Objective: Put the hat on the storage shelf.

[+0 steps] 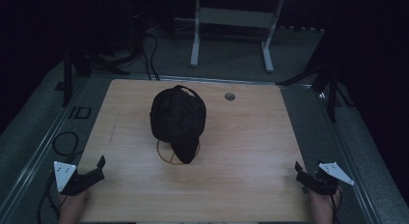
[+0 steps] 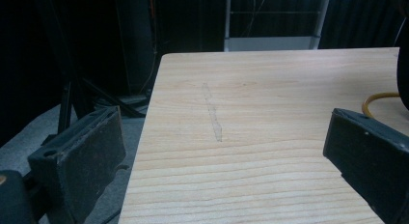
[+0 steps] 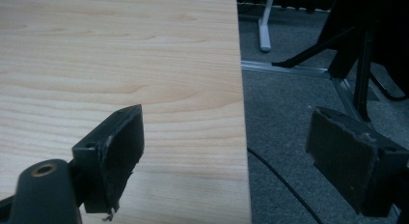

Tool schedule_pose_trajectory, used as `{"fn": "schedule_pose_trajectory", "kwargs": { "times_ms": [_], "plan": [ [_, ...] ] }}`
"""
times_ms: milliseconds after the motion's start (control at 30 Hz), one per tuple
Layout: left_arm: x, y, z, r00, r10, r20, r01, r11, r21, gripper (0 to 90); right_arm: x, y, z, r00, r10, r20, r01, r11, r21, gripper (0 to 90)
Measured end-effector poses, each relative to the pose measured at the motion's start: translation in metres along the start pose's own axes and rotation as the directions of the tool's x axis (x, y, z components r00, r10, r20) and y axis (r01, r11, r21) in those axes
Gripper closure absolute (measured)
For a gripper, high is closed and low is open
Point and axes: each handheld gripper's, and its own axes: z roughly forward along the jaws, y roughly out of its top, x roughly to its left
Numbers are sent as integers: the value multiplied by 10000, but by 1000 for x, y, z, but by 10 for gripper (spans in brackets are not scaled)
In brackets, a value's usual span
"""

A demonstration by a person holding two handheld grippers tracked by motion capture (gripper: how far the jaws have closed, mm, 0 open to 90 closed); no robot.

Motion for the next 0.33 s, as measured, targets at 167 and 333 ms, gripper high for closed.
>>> {"fn": "schedule_pose_trajectory", "kwargs": {
  "times_ms": [167,333],
  "plan": [
    [0,0,0,10000,-43,-18,43,10000,-8,15,-2,-1,0,10000,79,46,-79,10000,44,134],
    [0,0,0,10000,-52,-19,52,10000,-5,15,-2,-1,1,10000,53,37,-53,10000,84,135]
  ]
}}
